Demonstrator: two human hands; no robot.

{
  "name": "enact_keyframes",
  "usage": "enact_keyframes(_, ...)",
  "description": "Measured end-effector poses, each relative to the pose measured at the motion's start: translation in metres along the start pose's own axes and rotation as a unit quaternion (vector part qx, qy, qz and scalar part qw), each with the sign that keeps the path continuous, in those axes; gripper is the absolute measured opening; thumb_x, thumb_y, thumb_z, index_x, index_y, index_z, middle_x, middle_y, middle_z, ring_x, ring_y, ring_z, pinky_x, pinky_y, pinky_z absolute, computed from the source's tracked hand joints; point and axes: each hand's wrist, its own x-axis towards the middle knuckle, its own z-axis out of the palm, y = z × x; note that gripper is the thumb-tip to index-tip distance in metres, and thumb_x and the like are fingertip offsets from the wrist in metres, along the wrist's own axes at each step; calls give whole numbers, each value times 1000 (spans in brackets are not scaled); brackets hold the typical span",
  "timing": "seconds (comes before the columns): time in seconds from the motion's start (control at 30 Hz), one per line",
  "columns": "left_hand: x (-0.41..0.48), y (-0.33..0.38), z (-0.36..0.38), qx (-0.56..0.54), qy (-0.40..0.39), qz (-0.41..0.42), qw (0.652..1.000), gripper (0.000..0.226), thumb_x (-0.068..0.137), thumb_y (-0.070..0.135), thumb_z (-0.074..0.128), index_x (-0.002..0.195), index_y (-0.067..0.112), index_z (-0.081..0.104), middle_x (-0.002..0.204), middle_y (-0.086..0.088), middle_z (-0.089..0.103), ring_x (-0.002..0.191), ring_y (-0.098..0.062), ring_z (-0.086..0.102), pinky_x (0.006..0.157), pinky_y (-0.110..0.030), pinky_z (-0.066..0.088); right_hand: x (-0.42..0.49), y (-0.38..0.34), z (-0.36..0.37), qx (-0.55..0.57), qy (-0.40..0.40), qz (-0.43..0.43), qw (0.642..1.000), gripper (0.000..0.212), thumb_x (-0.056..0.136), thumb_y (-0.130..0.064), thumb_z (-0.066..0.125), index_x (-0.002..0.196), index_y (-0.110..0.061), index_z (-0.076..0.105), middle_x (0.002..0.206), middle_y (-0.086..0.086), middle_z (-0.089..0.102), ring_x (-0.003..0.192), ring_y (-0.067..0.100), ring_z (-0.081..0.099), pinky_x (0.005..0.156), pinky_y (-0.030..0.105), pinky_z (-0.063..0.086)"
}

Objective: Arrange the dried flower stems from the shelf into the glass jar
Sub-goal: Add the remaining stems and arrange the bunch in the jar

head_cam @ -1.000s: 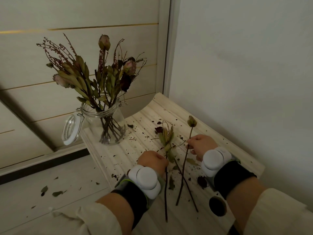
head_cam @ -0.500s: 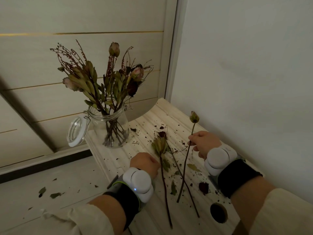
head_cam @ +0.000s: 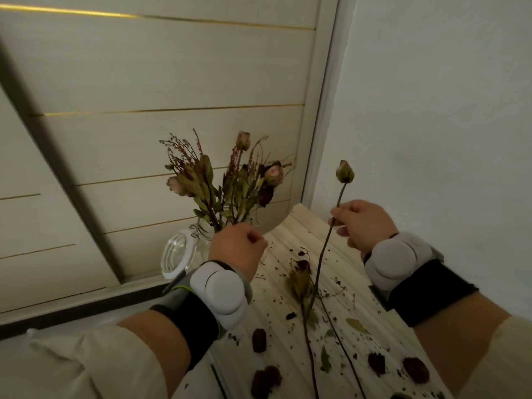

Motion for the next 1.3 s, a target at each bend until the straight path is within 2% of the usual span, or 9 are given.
enact_keyframes(0.27, 15, -8, -53, 20, 74, 2, 997, 5, 85, 30, 63, 82, 25, 64, 80, 8, 58, 80, -11, 53, 76, -21, 40, -6, -77, 30, 5, -5, -111, 994, 13, 90, -19, 55, 77, -19, 58, 81, 3, 67, 58, 10, 57, 53, 22, 42)
enact_keyframes(0.37, 21, -18, -68, 35, 80, -12, 996, 11, 83, 32, 66, 87, 22, 65, 86, 5, 63, 84, -14, 57, 77, -22, 41, -7, -99, 46, 2, 7, -146, 989, 5, 89, -16, 55, 86, -17, 59, 83, 6, 68, 57, 12, 58, 54, 23, 45)
enact_keyframes(0.5, 26, -32, -75, 44, 64, -45, 996, 28, 81, 37, 68, 100, 17, 64, 101, -1, 68, 98, -22, 61, 85, -27, 46, -6, -112, 64, 5, 38, -174, 984, 3, 89, -17, 55, 88, -18, 57, 88, 7, 70, 58, 17, 61, 33, 12, 36)
enact_keyframes(0.57, 30, -40, -74, 62, 45, -53, 996, 40, 80, 42, 68, 110, 16, 60, 109, -3, 66, 102, -22, 60, 87, -30, 46, -3, -117, 70, -13, 53, -190, 980, 8, 89, -20, 55, 81, -23, 55, 93, 7, 70, 74, 22, 67, 41, 18, 44)
enact_keyframes(0.63, 36, -48, -72, 71, 26, -58, 995, 56, 79, 46, 68, 124, 16, 53, 121, -4, 60, 111, -23, 57, 92, -31, 45, 1, -122, 77, -37, 67, -209, 975, 19, 87, -22, 56, 70, -29, 49, 98, 7, 70, 88, 26, 67, 65, 35, 56)
enact_keyframes(0.7, 40, -53, -69, 84, 4, -60, 995, 73, 77, 50, 68, 136, 15, 43, 134, -5, 51, 122, -24, 50, 99, -33, 42, 3, -125, 81, -50, 76, -220, 971, 17, 85, -24, 56, 70, -29, 50, 100, 7, 69, 92, 27, 66, 82, 43, 55)
enact_keyframes(0.87, 47, -63, -60, 121, -50, -50, 990, 88, 72, 61, 66, 141, 17, 34, 144, -5, 41, 130, -25, 43, 104, -36, 39, 8, -122, 95, -74, 67, -233, 967, 12, 86, -24, 54, 76, -29, 52, 97, 5, 69, 91, 25, 66, 82, 46, 55)
enact_keyframes(1.07, 50, -74, -52, 133, -66, -36, 988, 93, 71, 67, 62, 143, 19, 29, 148, -2, 37, 134, -24, 39, 112, -43, 33, 12, -109, 110, -143, 39, -253, 956, 5, 89, -25, 53, 85, -22, 53, 89, 2, 64, 89, 24, 64, 81, 36, 52)
enact_keyframes(1.3, 54, -79, -50, 124, -73, -25, 989, 81, 69, 68, 62, 135, 27, 41, 139, 1, 48, 126, -24, 47, 108, -45, 37, 15, -99, 120, -190, 23, -265, 945, 7, 91, -26, 53, 89, -20, 56, 86, -1, 59, 82, 19, 54, 73, 21, 33)
